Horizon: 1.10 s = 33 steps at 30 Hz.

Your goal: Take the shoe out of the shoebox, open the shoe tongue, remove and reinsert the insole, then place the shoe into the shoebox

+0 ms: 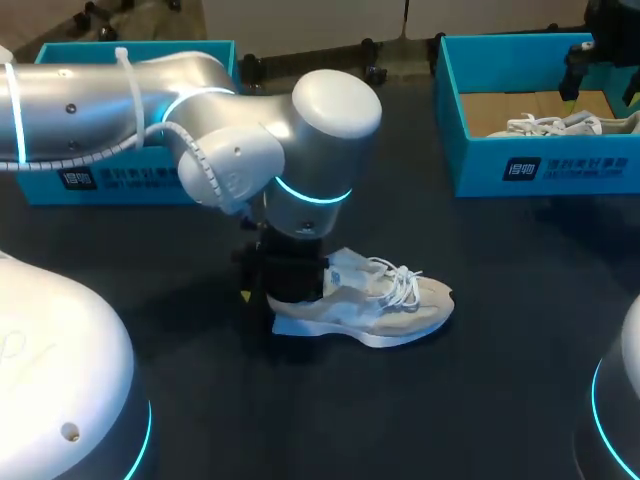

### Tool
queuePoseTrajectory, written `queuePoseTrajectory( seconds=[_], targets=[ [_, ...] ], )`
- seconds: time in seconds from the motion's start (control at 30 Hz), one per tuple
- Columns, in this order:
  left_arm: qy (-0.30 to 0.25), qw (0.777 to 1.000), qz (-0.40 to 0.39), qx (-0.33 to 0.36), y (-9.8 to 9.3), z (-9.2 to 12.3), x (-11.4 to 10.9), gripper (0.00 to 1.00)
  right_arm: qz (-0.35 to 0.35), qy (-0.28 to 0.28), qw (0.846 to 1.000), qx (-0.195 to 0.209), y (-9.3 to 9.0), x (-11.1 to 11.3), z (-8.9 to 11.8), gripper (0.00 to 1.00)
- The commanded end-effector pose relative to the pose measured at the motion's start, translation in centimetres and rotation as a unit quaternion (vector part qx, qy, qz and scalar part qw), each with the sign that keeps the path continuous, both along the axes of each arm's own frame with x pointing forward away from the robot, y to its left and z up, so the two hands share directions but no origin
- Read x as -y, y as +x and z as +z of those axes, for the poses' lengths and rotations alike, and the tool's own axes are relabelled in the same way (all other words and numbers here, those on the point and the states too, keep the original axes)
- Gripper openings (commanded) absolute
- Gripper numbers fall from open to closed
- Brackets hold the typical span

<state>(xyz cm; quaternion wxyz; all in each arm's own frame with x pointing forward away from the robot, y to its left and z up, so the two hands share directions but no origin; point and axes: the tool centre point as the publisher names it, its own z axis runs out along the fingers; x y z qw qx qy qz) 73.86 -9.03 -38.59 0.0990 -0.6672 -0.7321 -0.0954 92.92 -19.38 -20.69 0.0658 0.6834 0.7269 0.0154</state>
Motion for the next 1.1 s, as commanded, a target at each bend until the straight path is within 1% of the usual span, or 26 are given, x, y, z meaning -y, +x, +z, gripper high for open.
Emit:
queuePoseTrajectory(
  seconds=[0.03, 0.23, 0.43, 0.53, 0.6, 0.63, 0.8, 0.9, 1.0, 1.1],
  targets=[
    [-0.009, 1.0, -0.003, 0.0, -0.3, 1.3, -0.4, 1.0, 0.0, 0.0, 1.0, 0.001, 0.0, 0.0, 0.0, 1.0],
    [-0.033, 0.999, -0.009, 0.007, -0.8, 3.5, -0.3, 1.0, 0.0, 0.0, 1.0, 0.001, 0.0, 0.0, 0.0, 1.0],
    [-0.069, 0.998, 0.009, 0.003, -1.0, 5.8, -0.7, 1.0, 0.0, 0.0, 1.0, 0.001, 0.0, 0.0, 0.0, 1.0],
    [-0.084, 0.996, 0.017, 0.006, -1.0, 6.7, -1.0, 1.0, 0.0, 0.0, 1.0, 0.001, 0.0, 0.0, 0.0, 1.0],
    [-0.089, 0.996, 0.021, 0.006, -0.9, 6.9, -1.0, 1.0, 0.0, 0.0, 1.0, 0.001, 0.0, 0.0, 0.0, 1.0],
    [-0.106, 0.994, 0.035, 0.006, -0.6, 7.6, -1.3, 1.0, 0.0, 0.0, 1.0, 0.001, 0.0, 0.0, 0.0, 1.0],
    [-0.145, 0.987, 0.063, 0.007, 0.3, 8.9, -2.1, 1.0, 0.0, 0.0, 1.0, 0.001, 0.0, 0.0, 0.0, 1.0],
    [-0.168, 0.983, 0.075, 0.007, 0.5, 9.9, -3.2, 1.0, 0.0, 0.0, 1.0, 0.001, 0.0, 0.0, 0.0, 1.0],
    [-0.177, 0.981, 0.078, 0.008, 0.4, 10.5, -4.5, 1.0, 0.0, 0.0, 1.0, 0.001, 0.0, 0.0, 0.0, 1.0],
    [-0.177, 0.981, 0.078, 0.008, 0.4, 10.5, -4.5, 1.0, 0.0, 0.0, 1.0, 0.001, 0.0, 0.0, 0.0, 1.0]
  ],
)
